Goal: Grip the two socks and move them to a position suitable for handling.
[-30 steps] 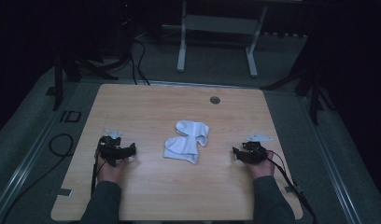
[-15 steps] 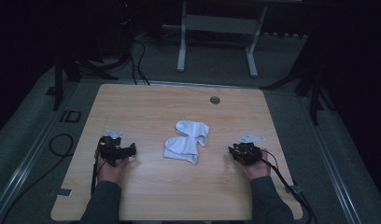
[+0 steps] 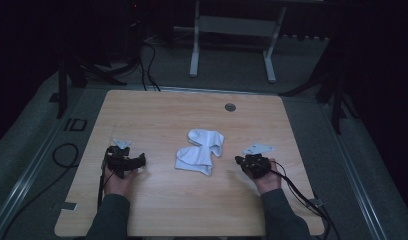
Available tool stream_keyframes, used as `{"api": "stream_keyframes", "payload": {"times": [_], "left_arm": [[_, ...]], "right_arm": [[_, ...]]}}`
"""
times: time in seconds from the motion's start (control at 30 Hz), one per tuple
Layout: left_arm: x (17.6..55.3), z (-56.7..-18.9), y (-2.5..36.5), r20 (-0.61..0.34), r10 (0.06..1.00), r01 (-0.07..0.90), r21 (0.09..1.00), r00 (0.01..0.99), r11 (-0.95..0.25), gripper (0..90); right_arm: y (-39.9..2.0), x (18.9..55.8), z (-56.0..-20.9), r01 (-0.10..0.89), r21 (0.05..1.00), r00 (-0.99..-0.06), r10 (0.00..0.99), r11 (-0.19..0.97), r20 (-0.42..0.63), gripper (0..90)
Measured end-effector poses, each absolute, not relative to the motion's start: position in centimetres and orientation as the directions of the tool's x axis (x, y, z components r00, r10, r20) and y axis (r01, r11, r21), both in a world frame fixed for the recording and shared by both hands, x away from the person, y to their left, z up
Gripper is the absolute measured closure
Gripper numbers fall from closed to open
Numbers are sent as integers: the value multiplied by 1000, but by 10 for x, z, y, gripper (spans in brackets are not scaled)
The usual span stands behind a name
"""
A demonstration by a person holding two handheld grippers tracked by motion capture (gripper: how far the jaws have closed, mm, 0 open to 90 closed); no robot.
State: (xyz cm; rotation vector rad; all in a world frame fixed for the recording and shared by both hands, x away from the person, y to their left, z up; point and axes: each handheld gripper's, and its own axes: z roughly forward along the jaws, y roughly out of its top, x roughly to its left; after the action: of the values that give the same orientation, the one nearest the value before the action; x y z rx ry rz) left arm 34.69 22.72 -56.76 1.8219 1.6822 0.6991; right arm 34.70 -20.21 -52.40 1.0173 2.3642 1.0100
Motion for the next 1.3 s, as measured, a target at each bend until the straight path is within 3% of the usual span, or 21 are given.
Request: {"api": "stream_keyframes", "payload": {"times": [0.47,0.73,0.97,1.3], "left_arm": [[347,-568,227,4,997,706,706,78,-58,145],[347,-568,227,4,997,706,706,77,-57,145],[347,-568,227,4,997,705,707,77,-57,145],[347,-568,227,3,997,705,707,80,-59,145]], "right_arm": [[-135,347,-512,369,741,-778,622,561,-83,896],[-112,361,-526,397,718,-786,615,571,-55,896],[-113,358,-551,436,660,-787,614,612,-50,896],[-135,341,-547,398,611,-823,560,684,-91,891]]}}
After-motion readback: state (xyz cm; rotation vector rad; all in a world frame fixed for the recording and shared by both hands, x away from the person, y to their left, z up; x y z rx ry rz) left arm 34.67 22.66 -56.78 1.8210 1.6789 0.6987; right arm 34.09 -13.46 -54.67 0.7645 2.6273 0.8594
